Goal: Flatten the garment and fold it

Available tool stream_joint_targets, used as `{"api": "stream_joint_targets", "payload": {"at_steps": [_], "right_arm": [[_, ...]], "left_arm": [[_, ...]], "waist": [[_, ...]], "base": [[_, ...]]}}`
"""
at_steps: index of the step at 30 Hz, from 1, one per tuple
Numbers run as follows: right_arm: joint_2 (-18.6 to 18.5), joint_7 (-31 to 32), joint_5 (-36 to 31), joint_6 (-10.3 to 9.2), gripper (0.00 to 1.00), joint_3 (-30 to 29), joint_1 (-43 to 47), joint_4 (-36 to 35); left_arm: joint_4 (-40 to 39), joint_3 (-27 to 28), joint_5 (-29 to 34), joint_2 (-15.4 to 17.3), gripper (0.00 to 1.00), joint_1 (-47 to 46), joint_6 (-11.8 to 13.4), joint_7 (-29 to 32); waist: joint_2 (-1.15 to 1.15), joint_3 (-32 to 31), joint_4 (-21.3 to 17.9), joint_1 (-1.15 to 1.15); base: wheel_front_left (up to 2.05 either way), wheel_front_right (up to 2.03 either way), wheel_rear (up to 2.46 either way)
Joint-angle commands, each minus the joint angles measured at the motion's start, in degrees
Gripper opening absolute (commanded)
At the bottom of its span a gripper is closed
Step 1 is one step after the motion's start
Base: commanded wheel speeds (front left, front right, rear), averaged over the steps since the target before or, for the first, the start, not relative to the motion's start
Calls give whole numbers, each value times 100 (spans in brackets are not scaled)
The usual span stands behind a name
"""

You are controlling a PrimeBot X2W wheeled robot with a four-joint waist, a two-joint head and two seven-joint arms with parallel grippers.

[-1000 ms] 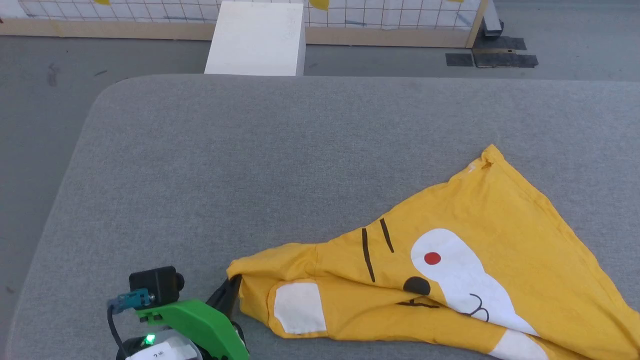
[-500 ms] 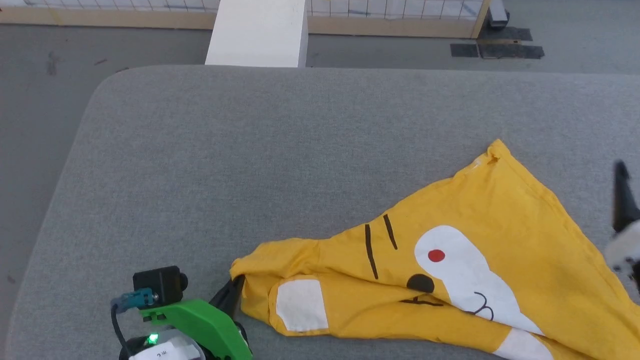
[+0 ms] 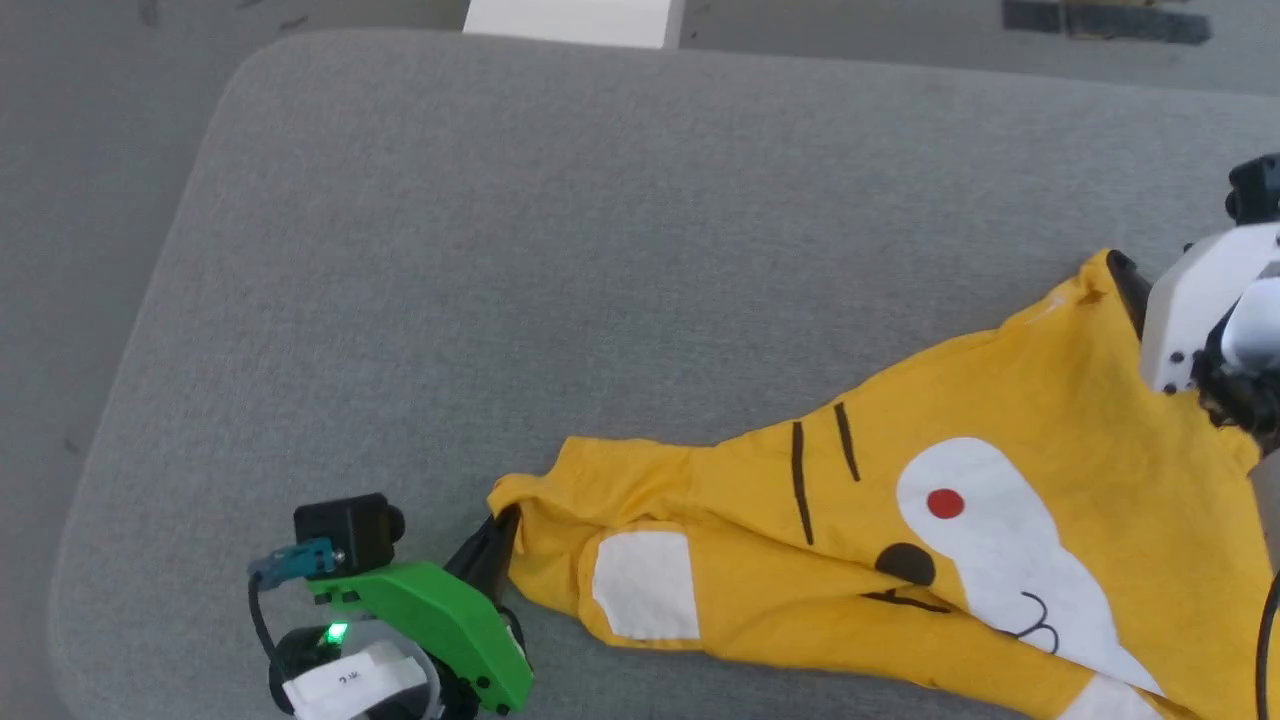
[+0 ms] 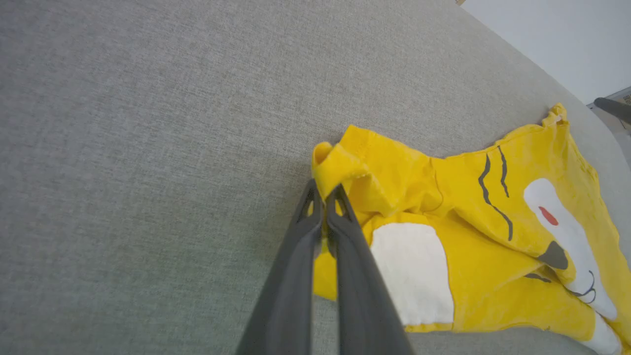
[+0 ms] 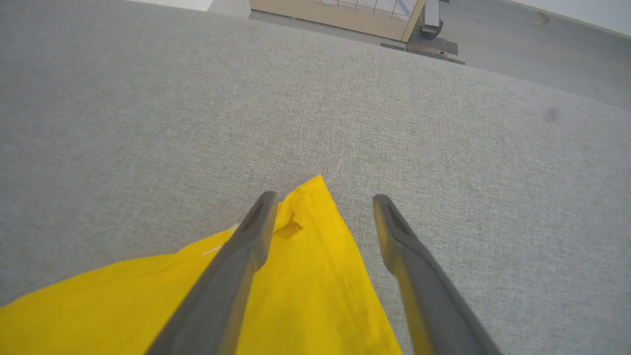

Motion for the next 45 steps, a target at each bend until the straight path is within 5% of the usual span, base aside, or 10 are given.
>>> {"api": "stream_joint_targets", "payload": {"at_steps": [1,8,9,10,12,13,30,45], "right_arm": [[-38,225,-62,19,100,6,-204,145],[-60,1483,-380,19,100,-169,-682,783],[-52,1646,-425,19,61,-196,-700,835],[-40,1817,-482,19,41,-235,-715,872],[-2,2001,-539,19,5,-293,-713,869],[23,1980,-555,19,0,-323,-698,814],[590,-1441,117,19,0,-1277,1748,-1409],[1315,-689,158,19,0,-1993,4076,-3899]], "left_arm": [[42,-19,60,-35,0,-133,-36,-53],[143,-98,45,-122,0,-264,-102,-144],[155,-102,43,-127,0,-268,-104,-151],[169,-106,39,-132,0,-272,-105,-159],[192,-104,32,-139,0,-271,-104,-177],[204,-101,29,-139,0,-267,-100,-184],[212,94,-31,13,0,50,12,-306],[77,435,-293,-39,0,-175,-214,-826]], "waist": [[0,304,287,0],[0,528,469,0],[0,534,473,0],[0,537,474,0],[0,524,459,0],[0,504,441,0],[0,-510,-404,0],[0,-1125,-992,0]], "base": [[0,0,0],[0,0,0],[0,0,0],[0,0,0],[0,0,0],[0,0,0],[0,0,0],[0,0,0]]}}
